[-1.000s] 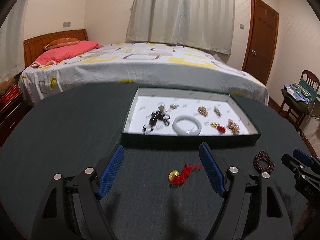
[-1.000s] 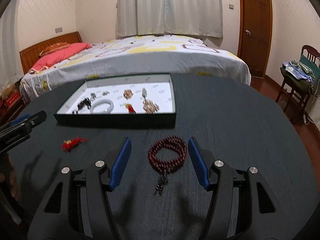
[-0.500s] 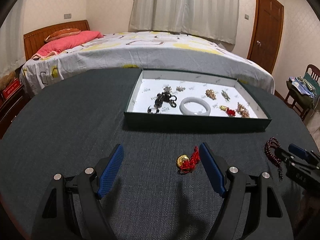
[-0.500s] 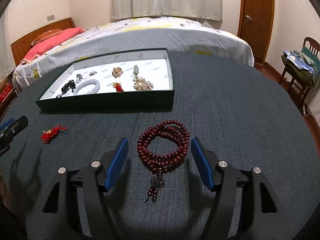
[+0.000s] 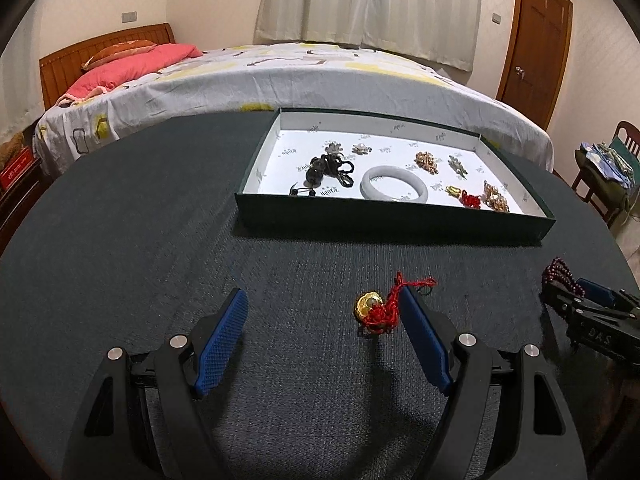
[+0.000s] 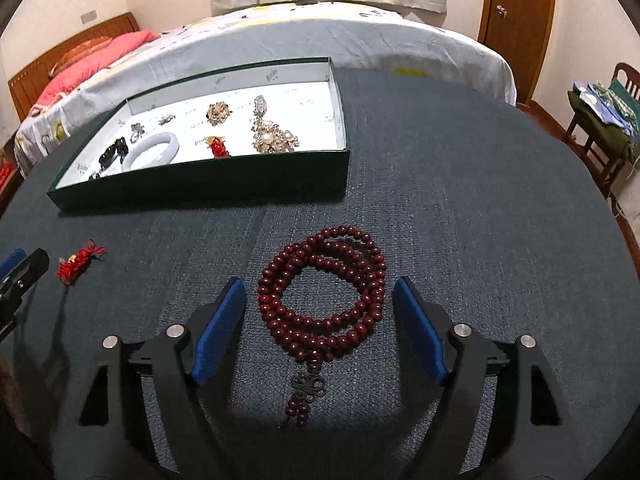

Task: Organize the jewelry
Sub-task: 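Grasp the red bead necklace with the right tool while the left grasps the gold tassel charm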

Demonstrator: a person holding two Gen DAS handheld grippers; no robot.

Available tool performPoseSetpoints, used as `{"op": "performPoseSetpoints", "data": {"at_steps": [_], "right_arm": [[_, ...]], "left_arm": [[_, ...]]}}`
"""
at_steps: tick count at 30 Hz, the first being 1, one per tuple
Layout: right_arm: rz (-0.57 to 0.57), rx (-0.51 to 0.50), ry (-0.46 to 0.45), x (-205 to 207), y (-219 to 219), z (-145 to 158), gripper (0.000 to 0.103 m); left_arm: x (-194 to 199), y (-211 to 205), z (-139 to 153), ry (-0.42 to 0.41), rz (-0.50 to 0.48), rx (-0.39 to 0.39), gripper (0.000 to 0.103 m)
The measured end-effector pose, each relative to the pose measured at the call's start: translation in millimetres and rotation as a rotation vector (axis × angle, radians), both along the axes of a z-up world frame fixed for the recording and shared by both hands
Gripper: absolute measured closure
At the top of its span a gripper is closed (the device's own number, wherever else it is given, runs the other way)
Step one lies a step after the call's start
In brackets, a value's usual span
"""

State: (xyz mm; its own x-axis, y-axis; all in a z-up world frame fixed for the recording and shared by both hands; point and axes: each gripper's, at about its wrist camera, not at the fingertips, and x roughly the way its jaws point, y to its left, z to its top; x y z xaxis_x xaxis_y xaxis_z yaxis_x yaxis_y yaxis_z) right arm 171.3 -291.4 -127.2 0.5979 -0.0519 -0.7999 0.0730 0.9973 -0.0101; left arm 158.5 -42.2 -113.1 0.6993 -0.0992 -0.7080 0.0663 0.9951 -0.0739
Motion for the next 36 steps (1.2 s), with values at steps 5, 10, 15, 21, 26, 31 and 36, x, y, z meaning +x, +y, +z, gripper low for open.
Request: {"op": "performPoseSetpoints", "data": {"at_steps": [5,10,15,21,26,31,36], "right_arm": [[0.013,-0.016,-0.009,-2.7,4.1,1.4,0.052],[0.049,-0.017,-0.019,-8.8,11.2,3.5,0.082],[0.061,0.026,-0.025,-14.5,13.6,4.7,0.082],[0.071,0.038,-0.026,-16.8,17.2,4.9,0.082],[0.072,0.049,-0.027,-17.2,16.2,5.0,0.082],[0.072,0.052,-0.028,-17.5,15.7,4.9,0.082],[0.069,0.062,-0.029,-17.8,14.3,4.9,0.082]], "left_arm": [[1.9,-2.6,-2.6,0.012,-0.006,0.002,0.028],[3.1,-7.2,-4.8,0.026,-0.026,0.000,0.028],[7.2,-12.2,-8.5,0.049,-0.049,-0.004,0.028],[16.1,-17.0,-15.3,0.092,-0.080,-0.011,0.034],[19.5,-21.5,-16.9,0.102,-0.106,-0.004,0.043],[19.1,-20.0,-16.3,0.097,-0.118,0.003,0.059],[18.1,-12.9,-15.9,0.096,-0.123,-0.012,0.075]]}}
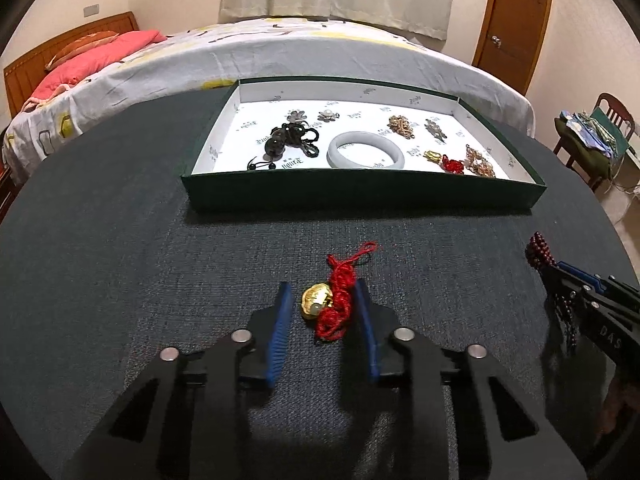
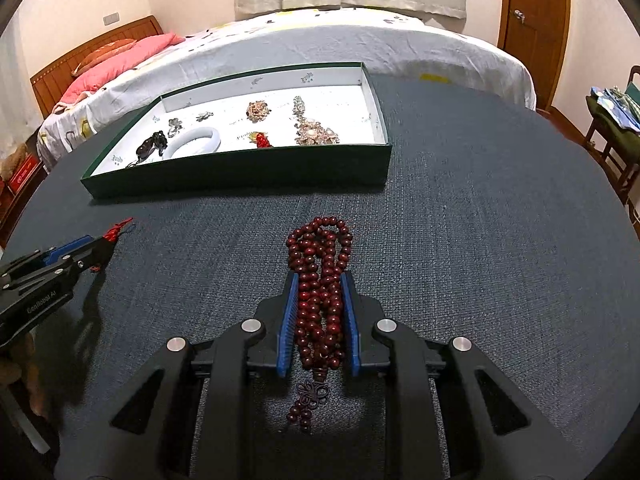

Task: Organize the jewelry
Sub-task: 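Grasp the red bead necklace with the right tool while the left grasps the gold tassel charm, then carry the bead necklace and gold tassel charm over the box with both tools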

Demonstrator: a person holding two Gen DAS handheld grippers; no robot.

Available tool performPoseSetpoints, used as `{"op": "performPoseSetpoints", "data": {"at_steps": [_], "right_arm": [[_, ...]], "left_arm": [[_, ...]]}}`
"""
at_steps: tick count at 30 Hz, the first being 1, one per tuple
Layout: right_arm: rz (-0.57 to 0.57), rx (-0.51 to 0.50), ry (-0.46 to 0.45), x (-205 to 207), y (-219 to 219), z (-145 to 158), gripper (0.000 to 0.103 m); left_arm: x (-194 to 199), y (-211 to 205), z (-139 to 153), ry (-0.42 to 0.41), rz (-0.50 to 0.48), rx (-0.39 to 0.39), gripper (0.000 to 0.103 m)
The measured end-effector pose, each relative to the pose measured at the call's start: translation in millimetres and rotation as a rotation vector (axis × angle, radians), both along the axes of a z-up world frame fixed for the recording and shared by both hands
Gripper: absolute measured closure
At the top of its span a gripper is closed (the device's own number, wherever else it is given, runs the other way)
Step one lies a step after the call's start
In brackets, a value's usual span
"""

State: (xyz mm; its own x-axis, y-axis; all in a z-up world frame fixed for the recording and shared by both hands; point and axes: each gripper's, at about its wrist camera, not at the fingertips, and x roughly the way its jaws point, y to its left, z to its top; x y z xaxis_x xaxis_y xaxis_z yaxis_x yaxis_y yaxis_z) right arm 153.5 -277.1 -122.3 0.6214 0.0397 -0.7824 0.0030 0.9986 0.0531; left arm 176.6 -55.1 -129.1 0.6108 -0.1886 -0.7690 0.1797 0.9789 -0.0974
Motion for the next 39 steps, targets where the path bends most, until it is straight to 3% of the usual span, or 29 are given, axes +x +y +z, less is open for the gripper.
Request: {"op": "performPoseSetpoints", "data": {"at_steps": [7,30,39], "right_arm": [[0.000,0.001,0.000,0.1,0.0,0.1,0.082],[0.000,0.010,-0.002,-0.1,0.0,0.4,0.082],[0.000,0.018,-0.054,-6.5,4.3,7.9,0.087]], "left_arm": [[-4.8,1.9,0.4,0.004,-0.008,0.002,0.083],[-7.1,5.5,0.5,0.001,-0.015,-0.017,0.084],[-7.3,7.8,8.0,-0.029,-0.007,-0.025,0.085]]}}
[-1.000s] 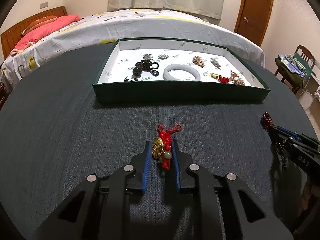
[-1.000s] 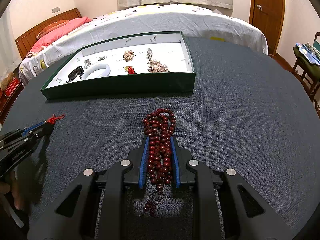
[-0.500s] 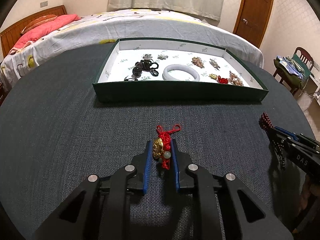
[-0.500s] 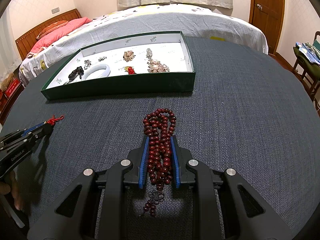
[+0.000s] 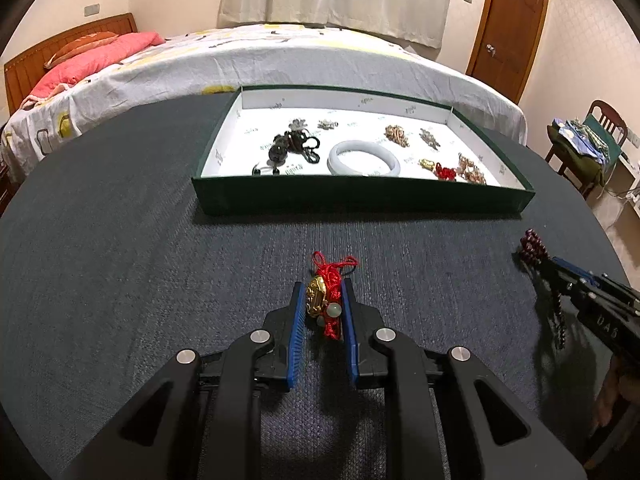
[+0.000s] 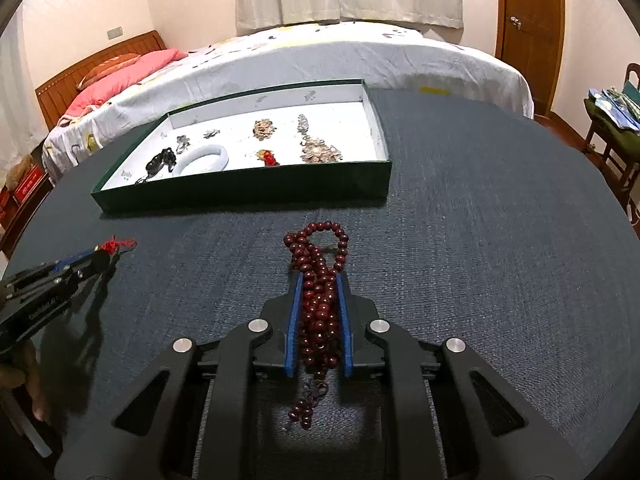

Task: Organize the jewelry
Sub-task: 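Carry the bead necklace and gold tassel charm over the box with both tools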

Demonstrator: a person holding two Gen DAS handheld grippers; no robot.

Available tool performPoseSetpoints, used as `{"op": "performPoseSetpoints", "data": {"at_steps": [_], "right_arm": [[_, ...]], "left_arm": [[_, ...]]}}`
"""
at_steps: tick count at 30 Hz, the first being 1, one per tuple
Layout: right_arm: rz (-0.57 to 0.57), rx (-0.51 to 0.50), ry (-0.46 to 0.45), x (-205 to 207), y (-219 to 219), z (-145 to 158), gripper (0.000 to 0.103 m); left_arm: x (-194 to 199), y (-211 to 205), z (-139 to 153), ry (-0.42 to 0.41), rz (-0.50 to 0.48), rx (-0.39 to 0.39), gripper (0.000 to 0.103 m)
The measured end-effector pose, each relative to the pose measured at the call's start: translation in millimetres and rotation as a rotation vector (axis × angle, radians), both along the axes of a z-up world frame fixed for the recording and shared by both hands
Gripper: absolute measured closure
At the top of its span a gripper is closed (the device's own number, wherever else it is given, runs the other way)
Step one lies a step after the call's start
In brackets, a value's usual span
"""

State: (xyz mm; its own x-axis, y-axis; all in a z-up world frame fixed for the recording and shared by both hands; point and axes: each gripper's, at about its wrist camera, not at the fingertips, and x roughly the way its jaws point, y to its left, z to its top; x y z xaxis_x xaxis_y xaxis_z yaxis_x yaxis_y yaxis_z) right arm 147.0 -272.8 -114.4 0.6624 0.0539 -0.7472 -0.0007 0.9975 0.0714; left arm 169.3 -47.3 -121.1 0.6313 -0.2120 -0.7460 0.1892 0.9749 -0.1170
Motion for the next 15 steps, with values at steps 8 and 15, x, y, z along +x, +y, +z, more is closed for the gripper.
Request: {"op": "performPoseSetpoints", "data": {"at_steps": [8,15], "right_arm": [[0.005,0.006,-0.020,-2.5,2.2,4.1,0.087],[0.006,0.030,-0.064,-3.0,3.3,20.2,0.087]], "left_arm": [[1.7,2.2,6.3,-0.018,0.005,-0.013,0.085],[2.3,3.3,17.3,-0.047,0.005,-0.029,0.085]]}}
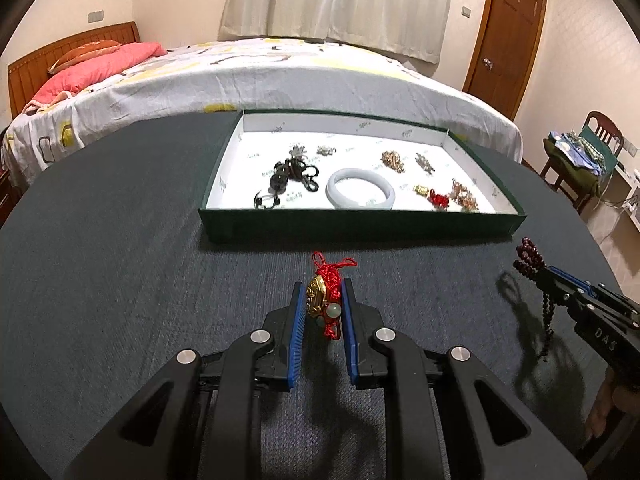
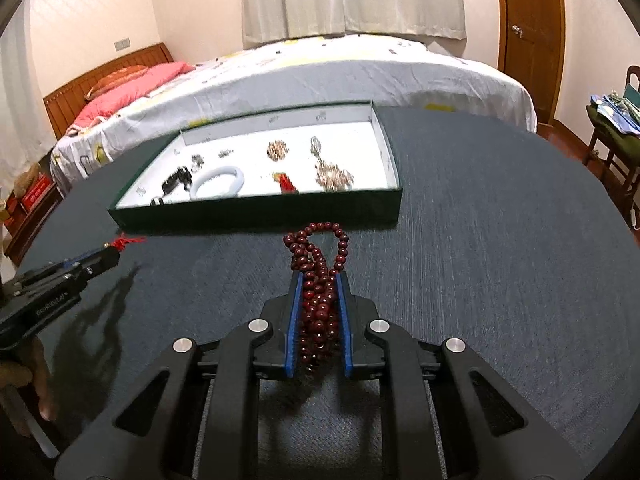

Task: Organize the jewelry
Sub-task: 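Carry the bead necklace and gold tassel charm over the box with both tools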

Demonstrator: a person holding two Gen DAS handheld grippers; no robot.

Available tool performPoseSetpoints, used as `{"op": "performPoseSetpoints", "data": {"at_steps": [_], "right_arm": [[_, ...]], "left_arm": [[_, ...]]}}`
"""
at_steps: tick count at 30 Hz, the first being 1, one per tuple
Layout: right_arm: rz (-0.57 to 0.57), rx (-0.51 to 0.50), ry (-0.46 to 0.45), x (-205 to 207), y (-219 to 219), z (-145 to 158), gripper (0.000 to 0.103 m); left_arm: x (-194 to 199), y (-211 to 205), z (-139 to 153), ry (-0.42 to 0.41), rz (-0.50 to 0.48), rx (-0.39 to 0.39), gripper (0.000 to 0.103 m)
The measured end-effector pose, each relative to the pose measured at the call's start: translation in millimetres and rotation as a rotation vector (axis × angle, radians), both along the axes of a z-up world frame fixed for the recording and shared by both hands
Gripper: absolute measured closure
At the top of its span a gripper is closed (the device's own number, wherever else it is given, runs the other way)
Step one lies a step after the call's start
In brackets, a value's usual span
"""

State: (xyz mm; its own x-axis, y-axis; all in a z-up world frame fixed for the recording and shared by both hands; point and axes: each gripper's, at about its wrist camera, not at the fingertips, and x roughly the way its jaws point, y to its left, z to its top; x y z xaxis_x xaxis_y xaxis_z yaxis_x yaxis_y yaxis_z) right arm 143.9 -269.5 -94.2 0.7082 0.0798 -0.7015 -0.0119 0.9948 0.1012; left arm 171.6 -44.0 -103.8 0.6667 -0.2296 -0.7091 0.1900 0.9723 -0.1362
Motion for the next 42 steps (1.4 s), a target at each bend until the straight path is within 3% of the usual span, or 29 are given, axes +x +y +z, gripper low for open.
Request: {"op": "performPoseSetpoints", "data": {"at_steps": [11,23,31,42], "right_arm": [[0.005,0.021,-0.120,28.7,1.5,44.2,0.087],[0.003,0.012,-0.243,97.6,1.4,78.4,0.087],[-0.013,0.015,-0.253,149.9,-5.3,66.2,0.087],[-0.042,-0.017,-0.149,208.1,-12.2,22.6,0.087]], "left_arm": [[23.2,-5.6,38.8,-0.106,-0.015,-0.035,0.085],[91.4,-25.2,69.2,-0.217,-0.031,-0.037,0.085],[142.8,-31.2,54.8,-0.207,-0.013,-0.015,0.085],[195.2,-18.8,22.8,-0.114,0.038,0.018,0.085]]}}
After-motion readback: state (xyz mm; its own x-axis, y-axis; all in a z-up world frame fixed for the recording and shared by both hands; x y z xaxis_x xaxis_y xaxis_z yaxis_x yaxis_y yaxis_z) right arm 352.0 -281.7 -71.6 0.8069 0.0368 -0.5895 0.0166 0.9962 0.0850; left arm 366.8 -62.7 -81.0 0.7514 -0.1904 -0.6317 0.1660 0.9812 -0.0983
